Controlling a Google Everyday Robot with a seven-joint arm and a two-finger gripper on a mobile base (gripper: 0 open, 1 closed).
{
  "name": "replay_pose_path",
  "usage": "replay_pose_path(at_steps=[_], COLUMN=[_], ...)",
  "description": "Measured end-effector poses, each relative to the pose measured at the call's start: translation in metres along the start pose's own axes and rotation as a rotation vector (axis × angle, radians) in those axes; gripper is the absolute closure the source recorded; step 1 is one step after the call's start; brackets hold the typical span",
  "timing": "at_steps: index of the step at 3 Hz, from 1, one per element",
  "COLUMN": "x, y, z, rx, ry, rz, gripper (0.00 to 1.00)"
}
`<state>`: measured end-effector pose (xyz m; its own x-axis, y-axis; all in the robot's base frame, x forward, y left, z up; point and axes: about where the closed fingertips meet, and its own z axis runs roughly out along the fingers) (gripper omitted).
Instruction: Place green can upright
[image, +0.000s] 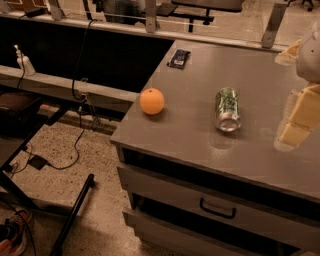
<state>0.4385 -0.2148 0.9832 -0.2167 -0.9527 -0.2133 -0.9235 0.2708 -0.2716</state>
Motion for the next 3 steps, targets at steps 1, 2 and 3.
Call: replay_pose_path(at_steps=[1, 2, 3], x=[0.000, 0.000, 0.002], y=[0.000, -0.011, -0.045], z=[0.000, 0.009, 0.035], rx=[0.000, -0.028, -0.064], ry=[0.000, -0.026, -0.083], rz=[0.000, 0.060, 0.230], gripper=[0.00, 0.00, 0.00])
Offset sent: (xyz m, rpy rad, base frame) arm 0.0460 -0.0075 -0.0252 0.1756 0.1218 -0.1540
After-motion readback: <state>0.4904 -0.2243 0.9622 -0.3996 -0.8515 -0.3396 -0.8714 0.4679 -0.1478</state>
